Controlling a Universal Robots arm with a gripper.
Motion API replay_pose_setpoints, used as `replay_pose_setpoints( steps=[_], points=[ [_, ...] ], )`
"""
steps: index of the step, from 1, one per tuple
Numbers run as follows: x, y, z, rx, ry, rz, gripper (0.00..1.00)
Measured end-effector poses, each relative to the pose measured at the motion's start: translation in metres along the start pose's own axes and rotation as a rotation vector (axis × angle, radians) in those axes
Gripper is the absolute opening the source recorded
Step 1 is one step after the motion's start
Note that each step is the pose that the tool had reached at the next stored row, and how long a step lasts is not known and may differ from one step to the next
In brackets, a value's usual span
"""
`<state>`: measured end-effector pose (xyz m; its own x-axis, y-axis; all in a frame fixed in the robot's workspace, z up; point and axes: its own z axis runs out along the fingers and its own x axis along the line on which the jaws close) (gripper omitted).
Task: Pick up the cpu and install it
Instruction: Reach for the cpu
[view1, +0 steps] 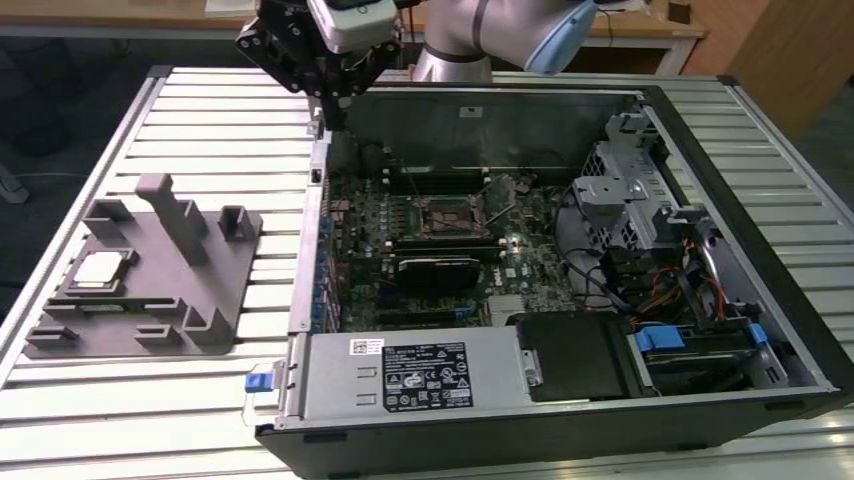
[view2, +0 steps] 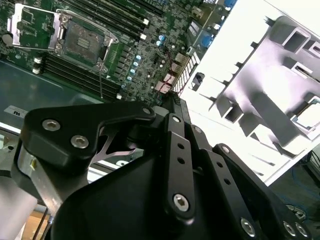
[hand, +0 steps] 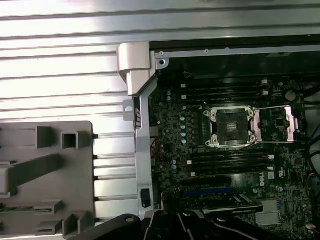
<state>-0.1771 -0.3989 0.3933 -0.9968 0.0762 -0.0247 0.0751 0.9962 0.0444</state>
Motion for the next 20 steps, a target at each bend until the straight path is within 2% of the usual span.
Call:
replay_pose_setpoints(
  steps=[20],
  points=[
    [0.0273, -0.0021, -0.0008, 0.0001, 0.0000, 0.000, 0.11]
  ],
)
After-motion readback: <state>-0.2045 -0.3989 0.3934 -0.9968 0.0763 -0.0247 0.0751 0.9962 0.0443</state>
